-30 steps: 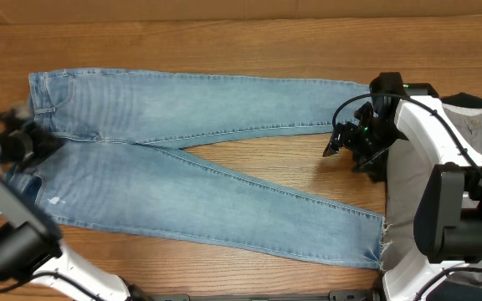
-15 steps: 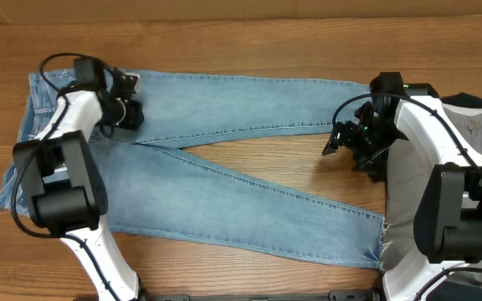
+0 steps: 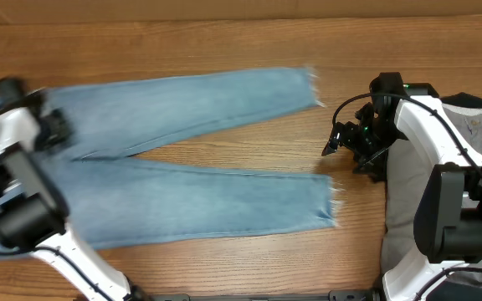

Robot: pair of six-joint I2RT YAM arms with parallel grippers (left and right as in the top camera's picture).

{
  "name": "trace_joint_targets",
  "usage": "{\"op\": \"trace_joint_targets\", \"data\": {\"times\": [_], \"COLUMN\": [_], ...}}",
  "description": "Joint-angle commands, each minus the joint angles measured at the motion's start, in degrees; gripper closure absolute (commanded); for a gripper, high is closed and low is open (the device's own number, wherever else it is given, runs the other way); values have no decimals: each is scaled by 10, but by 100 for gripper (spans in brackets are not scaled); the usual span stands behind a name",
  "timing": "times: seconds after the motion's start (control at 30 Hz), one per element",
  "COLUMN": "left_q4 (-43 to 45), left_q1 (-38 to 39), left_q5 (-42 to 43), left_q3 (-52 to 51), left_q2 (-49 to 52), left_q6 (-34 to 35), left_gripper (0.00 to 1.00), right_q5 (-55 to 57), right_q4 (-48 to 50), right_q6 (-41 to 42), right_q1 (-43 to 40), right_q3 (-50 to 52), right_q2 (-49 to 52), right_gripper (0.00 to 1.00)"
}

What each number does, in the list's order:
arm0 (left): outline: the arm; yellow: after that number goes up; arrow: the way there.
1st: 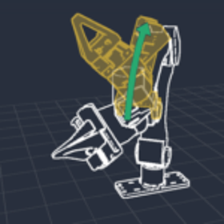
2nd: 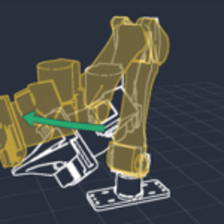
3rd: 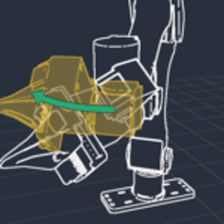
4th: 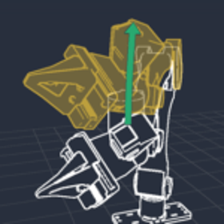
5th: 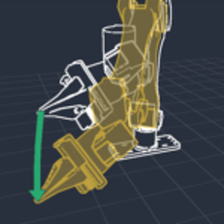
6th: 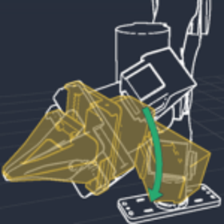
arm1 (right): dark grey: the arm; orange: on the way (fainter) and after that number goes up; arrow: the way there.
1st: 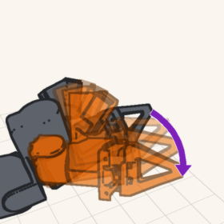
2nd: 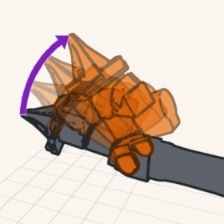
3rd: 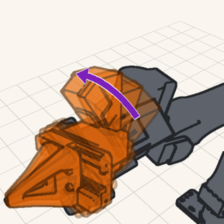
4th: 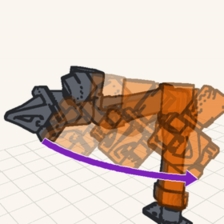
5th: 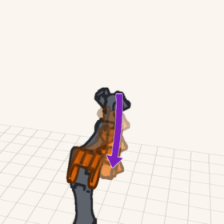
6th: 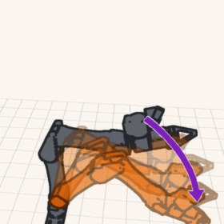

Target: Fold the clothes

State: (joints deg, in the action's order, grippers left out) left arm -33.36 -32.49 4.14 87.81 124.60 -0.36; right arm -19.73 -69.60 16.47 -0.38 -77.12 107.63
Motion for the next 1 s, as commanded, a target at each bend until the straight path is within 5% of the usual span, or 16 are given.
{"op": "trace_joint_targets", "data": {"times": [0.0, 0.47, 0.77, 0.97], "left_q4": [-17, -50, -91, -161], "left_q1": [-52, -23, -1, 6], "left_q5": [68, 152, 163, 100], "left_q3": [-21, 19, 28, 28], "left_q2": [46, -21, -196, -314], "left_q6": [22, 3, -18, 3], "left_gripper": [83, 68, 58, 52], "right_q5": [-5, 59, 27, -29], "right_q4": [4, -26, 8, 48], "right_q6": [3, 19, -35, -34], "right_q1": [5, 78, 95, 126], "right_q3": [0, 36, 143, 200], "right_q2": [-18, -17, -18, -18], "right_gripper": [11, 17, 21, 28]}}
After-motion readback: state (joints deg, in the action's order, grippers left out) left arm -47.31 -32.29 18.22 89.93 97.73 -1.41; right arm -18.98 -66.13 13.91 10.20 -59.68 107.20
